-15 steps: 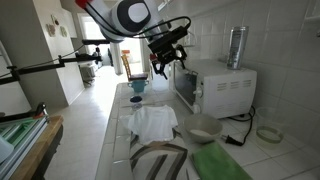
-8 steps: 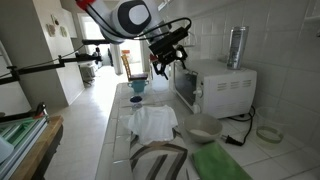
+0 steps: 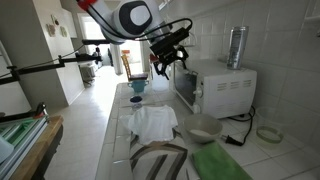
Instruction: Open the microwave door
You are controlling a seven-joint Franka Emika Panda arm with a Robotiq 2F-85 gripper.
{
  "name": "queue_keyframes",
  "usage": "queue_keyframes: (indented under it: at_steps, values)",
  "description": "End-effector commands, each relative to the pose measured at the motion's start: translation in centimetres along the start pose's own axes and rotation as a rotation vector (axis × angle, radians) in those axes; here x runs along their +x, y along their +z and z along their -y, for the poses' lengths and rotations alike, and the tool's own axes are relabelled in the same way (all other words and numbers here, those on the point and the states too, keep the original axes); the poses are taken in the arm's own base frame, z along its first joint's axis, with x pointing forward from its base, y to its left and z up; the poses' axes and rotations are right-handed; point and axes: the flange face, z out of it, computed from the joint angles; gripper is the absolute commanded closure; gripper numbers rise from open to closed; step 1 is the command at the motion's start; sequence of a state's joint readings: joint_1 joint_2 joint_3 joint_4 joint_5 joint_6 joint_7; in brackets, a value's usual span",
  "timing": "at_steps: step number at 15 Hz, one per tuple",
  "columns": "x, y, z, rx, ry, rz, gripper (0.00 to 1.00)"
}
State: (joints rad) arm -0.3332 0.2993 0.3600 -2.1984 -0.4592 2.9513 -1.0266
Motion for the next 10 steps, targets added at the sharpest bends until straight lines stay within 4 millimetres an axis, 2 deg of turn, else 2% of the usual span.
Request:
queue_keyframes:
  at_steps: [1,7,9,10]
  values:
    - [-0.21,0.84,-0.61,-0.008,-0.041,-0.023,0.00]
    - [-0.19,1.25,-0.71,0.002,-0.037,-0.027,0.00]
    - [-0.21,1.34,-0.74,0.003,-0.036,-0.029,0.27]
    - [-0.21,1.35,-0.83,0.002,-0.037,-0.030,0.34]
